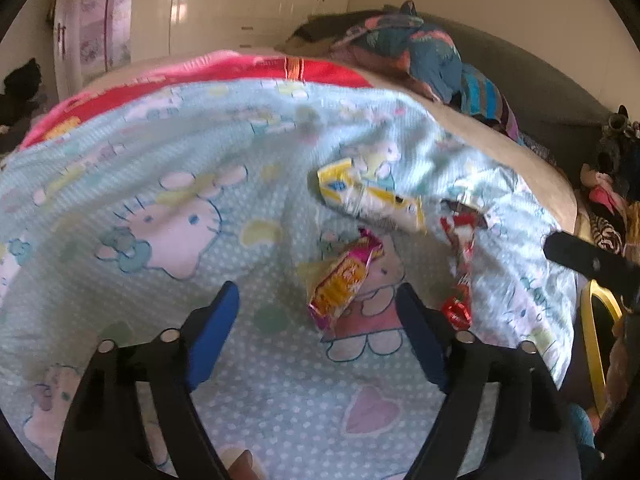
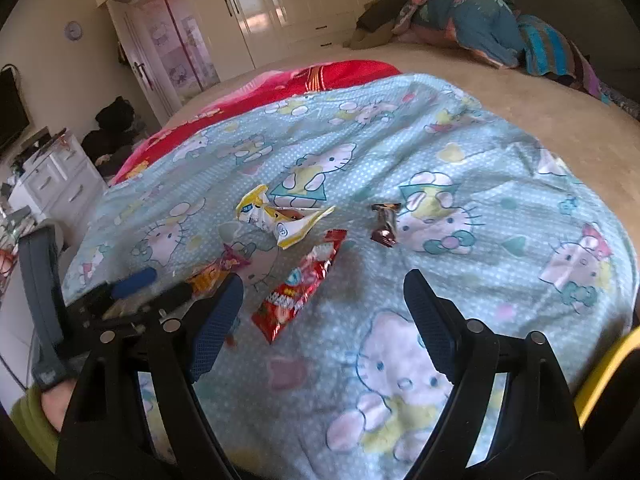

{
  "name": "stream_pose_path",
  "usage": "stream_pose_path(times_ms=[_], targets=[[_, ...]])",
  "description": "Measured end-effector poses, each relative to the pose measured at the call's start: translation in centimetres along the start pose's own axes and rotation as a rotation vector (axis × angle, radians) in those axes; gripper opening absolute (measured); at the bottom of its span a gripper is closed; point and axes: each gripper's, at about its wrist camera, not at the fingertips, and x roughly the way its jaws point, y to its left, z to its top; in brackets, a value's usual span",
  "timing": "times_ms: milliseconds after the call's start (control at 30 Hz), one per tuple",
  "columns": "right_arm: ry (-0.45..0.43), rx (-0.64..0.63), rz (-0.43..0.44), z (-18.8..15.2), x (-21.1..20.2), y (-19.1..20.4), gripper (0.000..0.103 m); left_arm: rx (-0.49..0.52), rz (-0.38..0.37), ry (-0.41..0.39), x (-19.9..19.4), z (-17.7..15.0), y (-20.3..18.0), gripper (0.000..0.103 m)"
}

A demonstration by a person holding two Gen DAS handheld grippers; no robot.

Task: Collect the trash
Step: 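Move both open tools back over the wrappers on the bedspread, then grasp the pink candy wrapper with the left tool while the right tool grasps the red packet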

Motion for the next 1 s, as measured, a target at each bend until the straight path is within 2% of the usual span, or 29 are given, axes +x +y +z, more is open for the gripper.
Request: stream_pose_path(times_ms=[200, 433, 533, 567, 600, 667, 700, 767, 867, 1000], targets=[[0.046, -0.009, -0.005, 0.7, 2.9, 0.8, 0.072, -0.035, -0.017, 0.020, 1.3, -0.4, 0.7, 0.068], [0.133, -0.017, -0.015, 0.8, 6.6, 1.3, 0.061, -0.092, -0.034, 0.023, 2.0, -0.5, 1.5, 0.052], [0.176, 0.004, -0.006, 0.6, 7.9, 1.0, 0.048, -0.111, -0.046, 0.024, 2.1, -0.6, 1.8, 0.043], [0.195, 0.012, 0.004, 0.4, 8.3, 0.9, 0.038, -0.117, -0.050, 0.025, 2.1, -0.7, 2.0, 0.038], [0.207, 0.019, 0.014, 0.3, 8.6, 0.8, 0.033, -0.125, -0.057, 0.025, 2.1, -0.7, 2.1, 0.036], [0.199, 0.027, 0.026, 0.2, 8.3, 0.7, 0.030, -0.139, -0.071, 0.024, 2.1, -0.7, 2.3, 0.026], [0.193, 0.028, 0.031, 0.2, 8.1, 0.7, 0.023, -0.146, -0.083, 0.024, 2.1, -0.8, 2.4, 0.024], [0.185, 0.028, 0.037, 0.1, 7.6, 0.5, 0.020, -0.157, -0.106, 0.028, 2.0, -0.9, 2.4, 0.015], [0.157, 0.040, 0.037, -0.2, 6.3, -0.1, 0.018, -0.166, -0.143, 0.030, 1.8, -1.0, 2.2, 0.010], [0.115, 0.053, 0.030, -0.5, 4.7, -0.8, 0.017, -0.168, -0.182, 0.027, 1.2, -1.0, 1.7, 0.009]])
